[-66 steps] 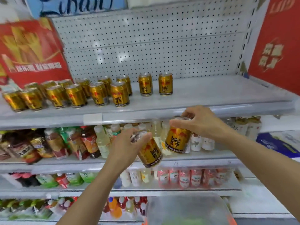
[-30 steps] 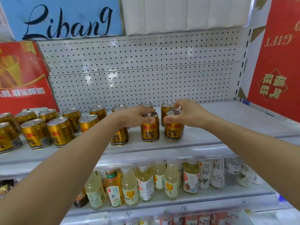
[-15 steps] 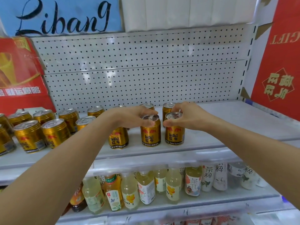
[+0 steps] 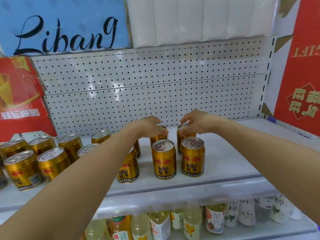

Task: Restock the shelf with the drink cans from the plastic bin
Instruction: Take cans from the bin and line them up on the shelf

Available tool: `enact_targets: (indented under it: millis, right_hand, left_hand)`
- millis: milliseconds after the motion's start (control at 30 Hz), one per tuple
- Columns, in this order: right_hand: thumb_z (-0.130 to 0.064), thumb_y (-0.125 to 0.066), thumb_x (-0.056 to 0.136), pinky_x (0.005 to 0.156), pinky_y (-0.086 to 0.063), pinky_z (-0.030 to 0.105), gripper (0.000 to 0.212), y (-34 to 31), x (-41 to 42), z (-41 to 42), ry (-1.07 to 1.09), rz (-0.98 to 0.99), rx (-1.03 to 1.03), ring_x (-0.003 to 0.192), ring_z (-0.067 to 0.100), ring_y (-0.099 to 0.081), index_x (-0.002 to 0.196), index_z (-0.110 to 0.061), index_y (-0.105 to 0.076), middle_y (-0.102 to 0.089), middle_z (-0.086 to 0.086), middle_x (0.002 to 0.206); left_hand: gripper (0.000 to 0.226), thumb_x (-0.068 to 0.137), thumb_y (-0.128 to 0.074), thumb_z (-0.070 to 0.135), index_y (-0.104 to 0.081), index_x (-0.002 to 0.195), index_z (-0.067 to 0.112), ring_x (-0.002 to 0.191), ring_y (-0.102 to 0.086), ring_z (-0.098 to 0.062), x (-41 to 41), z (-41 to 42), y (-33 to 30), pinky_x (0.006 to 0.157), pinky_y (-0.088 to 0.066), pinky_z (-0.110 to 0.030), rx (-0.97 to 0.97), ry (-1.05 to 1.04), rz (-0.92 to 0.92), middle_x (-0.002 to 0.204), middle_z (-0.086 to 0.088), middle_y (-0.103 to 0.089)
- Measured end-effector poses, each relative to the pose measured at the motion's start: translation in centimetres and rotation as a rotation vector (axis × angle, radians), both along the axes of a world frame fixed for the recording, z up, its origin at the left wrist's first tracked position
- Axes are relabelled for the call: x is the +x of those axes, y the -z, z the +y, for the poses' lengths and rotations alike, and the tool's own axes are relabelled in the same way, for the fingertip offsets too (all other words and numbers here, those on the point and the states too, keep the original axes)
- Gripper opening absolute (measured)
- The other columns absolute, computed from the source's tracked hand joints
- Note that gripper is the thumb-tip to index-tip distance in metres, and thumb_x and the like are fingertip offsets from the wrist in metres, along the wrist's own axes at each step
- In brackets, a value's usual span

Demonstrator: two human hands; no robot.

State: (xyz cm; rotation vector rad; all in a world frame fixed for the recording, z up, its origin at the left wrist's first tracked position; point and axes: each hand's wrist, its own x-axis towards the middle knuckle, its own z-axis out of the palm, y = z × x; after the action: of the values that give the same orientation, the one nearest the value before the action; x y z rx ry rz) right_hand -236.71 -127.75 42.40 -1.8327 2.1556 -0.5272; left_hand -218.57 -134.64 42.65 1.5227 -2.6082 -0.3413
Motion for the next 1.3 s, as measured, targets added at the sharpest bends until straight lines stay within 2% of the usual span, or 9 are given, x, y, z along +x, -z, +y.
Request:
enact_targets:
  millis: [100,267,400,633,800,933,1067,1167,1300]
  right_hand:
    - [-0.033,-0.074,0.081,0.084,-0.055,0.035,0.052,0.1,-0.2,-0.4,-0.020,0.012,-0.019,0.101,0.023,-0.061,0.130,-0.022,-0.058,-0.055,0.005,0.132]
    - [-0.031,-0.070,0.086,0.084,-0.039,0.028,0.032,0.4,-0.7,-0.4,-0.123,0.039,-0.039,0.116,0.015,-0.052,0.117,-0.027,-0.068,-0.058,-0.004,0.130]
    - [-0.031,-0.070,0.085,0.088,-0.042,0.029,0.029,0.3,-0.9,-0.7,-0.151,0.050,-0.029,0.114,0.014,-0.053,0.114,-0.030,-0.069,-0.060,-0.003,0.129]
    - [-0.033,-0.069,0.086,0.094,-0.046,0.034,0.030,0.2,-0.9,-0.6,-0.172,0.082,-0.005,0.114,0.015,-0.054,0.115,-0.033,-0.067,-0.060,-0.003,0.129]
    - [-0.049,-0.063,0.087,0.094,-0.041,0.033,0.043,0.1,-0.6,0.1,-0.121,0.097,-0.047,0.122,0.018,-0.050,0.127,-0.033,-0.059,-0.050,-0.006,0.140]
    - [-0.048,-0.063,0.087,0.088,-0.039,0.029,0.044,-0.6,0.1,0.4,-0.151,0.049,-0.203,0.122,0.014,-0.050,0.128,-0.031,-0.058,-0.053,-0.005,0.138]
    - [-0.045,-0.063,0.088,0.094,-0.040,0.029,0.048,-1.0,3.1,-0.9,-0.218,0.112,-0.158,0.123,0.015,-0.050,0.133,-0.030,-0.054,-0.054,-0.004,0.137]
    - [-0.046,-0.065,0.087,0.094,-0.041,0.029,0.050,-0.5,5.1,-2.3,-0.240,0.137,-0.076,0.122,0.016,-0.051,0.133,-0.031,-0.053,-0.053,-0.005,0.138]
    - [-0.036,-0.068,0.085,0.094,-0.047,0.034,0.048,0.0,6.3,-3.1,-0.258,0.152,-0.035,0.113,0.018,-0.057,0.131,-0.025,-0.057,-0.058,-0.002,0.131]
  left_hand:
    - [0.052,0.093,-0.057,0.042,-0.052,0.137,0.014,0.123,-0.050,-0.027,-0.4,-0.4,0.1,0.095,-0.039,-0.036,-0.005,0.040,-0.013,0.138,-0.008,-0.054]
    - [0.056,0.091,-0.061,0.043,-0.048,0.142,0.022,0.127,-0.049,-0.024,0.1,-0.3,0.3,0.103,-0.038,-0.038,0.013,0.087,0.046,0.144,-0.002,-0.050]
    - [0.057,0.092,-0.059,0.043,-0.046,0.144,0.022,0.129,-0.047,-0.022,0.4,0.1,0.5,0.101,-0.036,-0.034,0.029,0.115,0.062,0.146,-0.001,-0.048]
    - [0.054,0.095,-0.056,0.042,-0.045,0.143,0.022,0.130,-0.045,-0.022,0.4,0.7,0.6,0.093,-0.033,-0.028,0.030,0.123,0.077,0.147,-0.001,-0.046]
    - [0.062,0.095,-0.049,0.053,-0.033,0.150,0.029,0.140,-0.035,-0.022,2.3,1.6,-0.5,0.109,-0.030,-0.036,-0.003,0.125,0.208,0.155,-0.001,-0.034]
    - [0.058,0.095,-0.051,0.049,-0.038,0.147,0.029,0.139,-0.036,-0.019,6.7,0.8,-2.0,0.109,-0.032,-0.037,-0.037,0.066,0.297,0.152,-0.001,-0.038]
    - [0.062,0.092,-0.056,0.050,-0.038,0.148,0.028,0.137,-0.039,-0.021,9.5,-1.1,-1.1,0.108,-0.032,-0.036,0.035,-0.028,0.201,0.153,0.000,-0.039]
    - [0.062,0.092,-0.060,0.042,-0.036,0.149,0.028,0.138,-0.037,-0.024,9.5,-2.1,0.0,0.110,-0.029,-0.039,0.093,-0.036,0.094,0.153,0.000,-0.039]
    - [0.062,0.089,-0.066,0.035,-0.042,0.145,0.028,0.134,-0.041,-0.026,9.0,-3.0,0.3,0.109,-0.032,-0.042,0.049,-0.030,0.028,0.149,-0.002,-0.043]
